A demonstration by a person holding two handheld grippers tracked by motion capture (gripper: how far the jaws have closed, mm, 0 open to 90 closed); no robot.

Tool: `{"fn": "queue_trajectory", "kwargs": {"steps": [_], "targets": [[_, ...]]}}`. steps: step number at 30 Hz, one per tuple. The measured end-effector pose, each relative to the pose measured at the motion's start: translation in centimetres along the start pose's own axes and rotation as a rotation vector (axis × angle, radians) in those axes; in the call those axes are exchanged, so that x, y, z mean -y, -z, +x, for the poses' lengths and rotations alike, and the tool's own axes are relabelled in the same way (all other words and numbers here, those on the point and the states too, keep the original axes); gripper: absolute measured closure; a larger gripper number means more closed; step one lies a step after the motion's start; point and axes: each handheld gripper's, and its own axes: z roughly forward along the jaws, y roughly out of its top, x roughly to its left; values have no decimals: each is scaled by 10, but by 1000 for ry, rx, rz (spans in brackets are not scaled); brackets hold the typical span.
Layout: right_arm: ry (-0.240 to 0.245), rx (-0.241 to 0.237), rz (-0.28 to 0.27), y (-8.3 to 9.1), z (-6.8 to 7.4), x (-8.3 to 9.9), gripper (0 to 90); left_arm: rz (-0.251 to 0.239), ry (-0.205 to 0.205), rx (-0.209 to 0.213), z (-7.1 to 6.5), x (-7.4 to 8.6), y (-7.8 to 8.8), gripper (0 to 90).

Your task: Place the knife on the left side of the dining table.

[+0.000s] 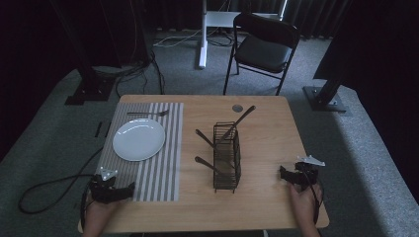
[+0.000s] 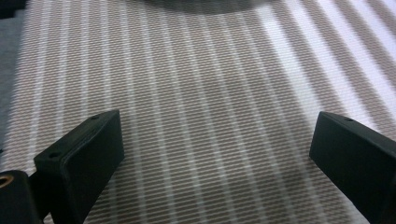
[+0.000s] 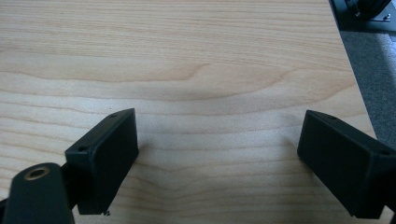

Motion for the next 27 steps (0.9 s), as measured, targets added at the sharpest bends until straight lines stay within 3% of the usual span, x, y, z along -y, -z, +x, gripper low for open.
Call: {"fn": "queue_trajectory", "kwargs": {"steps": [5, 16, 19, 27], "targets": [[0, 0, 0, 0, 0, 0, 118, -20, -20, 66, -10, -9, 3, 32], [0, 0, 0, 0, 0, 0, 118, -51, -89, 148, -28, -31, 12, 33], [0, 0, 0, 0, 0, 0, 117, -60, -118, 143, -33, -37, 13, 32], [-1, 0, 0, 0, 0, 0, 117, -87, -165, 190, -48, -55, 13, 33]]}}
